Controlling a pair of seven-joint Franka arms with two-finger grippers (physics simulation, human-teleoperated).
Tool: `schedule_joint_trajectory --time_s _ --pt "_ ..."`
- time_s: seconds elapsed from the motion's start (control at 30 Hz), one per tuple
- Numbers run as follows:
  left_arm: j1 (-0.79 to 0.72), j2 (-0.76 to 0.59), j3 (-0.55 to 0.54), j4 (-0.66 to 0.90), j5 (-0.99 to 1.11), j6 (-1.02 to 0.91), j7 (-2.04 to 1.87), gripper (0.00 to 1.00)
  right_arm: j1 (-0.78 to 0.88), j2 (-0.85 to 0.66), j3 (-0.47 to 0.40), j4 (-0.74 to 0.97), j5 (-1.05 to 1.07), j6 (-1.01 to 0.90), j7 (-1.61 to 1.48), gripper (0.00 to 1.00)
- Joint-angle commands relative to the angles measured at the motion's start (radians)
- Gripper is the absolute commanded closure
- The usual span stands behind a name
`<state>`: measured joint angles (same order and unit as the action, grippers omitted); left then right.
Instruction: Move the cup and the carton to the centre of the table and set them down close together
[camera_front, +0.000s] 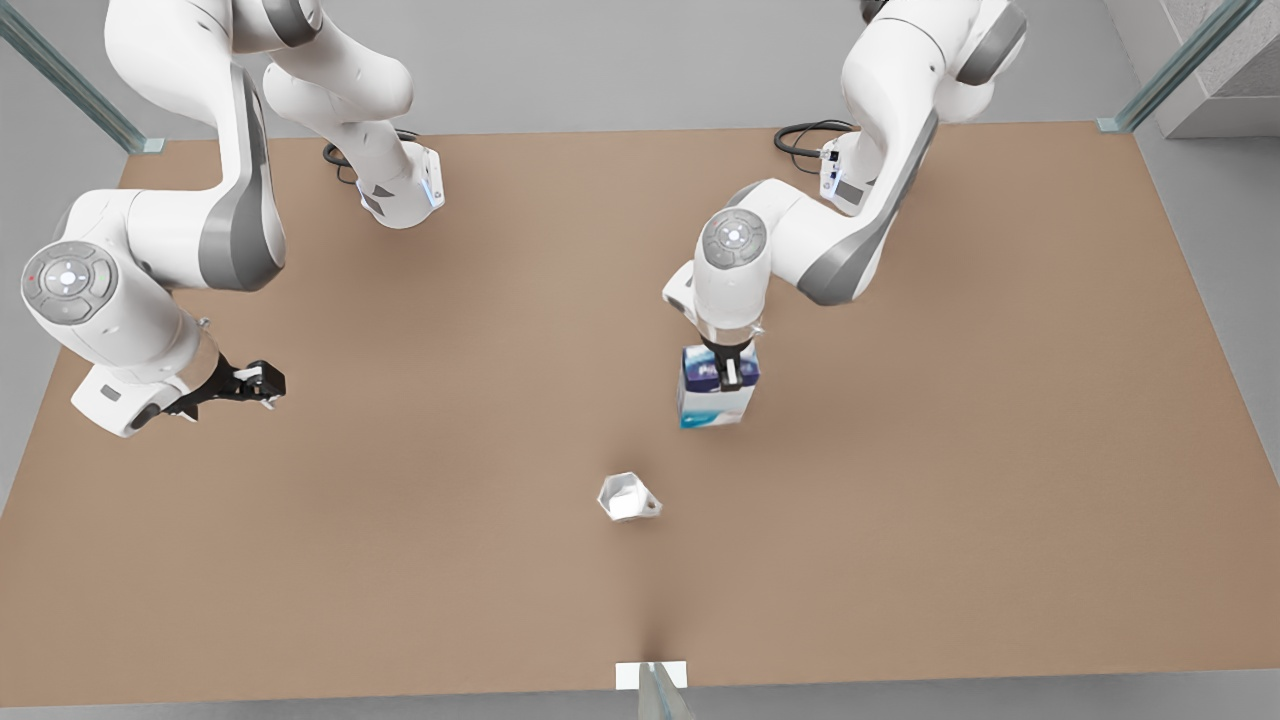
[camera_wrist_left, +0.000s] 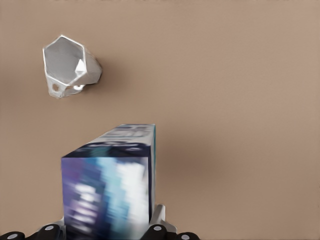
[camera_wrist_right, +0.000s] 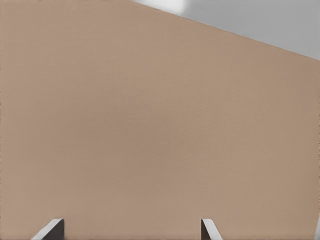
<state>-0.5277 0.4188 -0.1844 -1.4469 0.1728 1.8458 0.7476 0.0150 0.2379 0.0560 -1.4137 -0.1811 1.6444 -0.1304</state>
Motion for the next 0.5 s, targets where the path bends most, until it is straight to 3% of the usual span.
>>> schedule_joint_trajectory --time_s 0.0,0.17,0.47 --pt "-0.011 0.006 0.000 0.002 -0.049 -0.002 -0.023 0.51 0.002 0.000 -0.001 0.001 0.000 0.000 0.000 0.00" --pt "-0.087 0.127 0.008 0.111 -0.047 0.024 -0.132 0.51 0.002 0.000 -0.001 0.001 -0.001 0.000 0.000 0.00" --pt "-0.179 0.222 0.014 0.152 -0.041 0.105 -0.205 0.50 0.000 0.000 -0.001 -0.001 -0.001 0.000 0.000 0.00"
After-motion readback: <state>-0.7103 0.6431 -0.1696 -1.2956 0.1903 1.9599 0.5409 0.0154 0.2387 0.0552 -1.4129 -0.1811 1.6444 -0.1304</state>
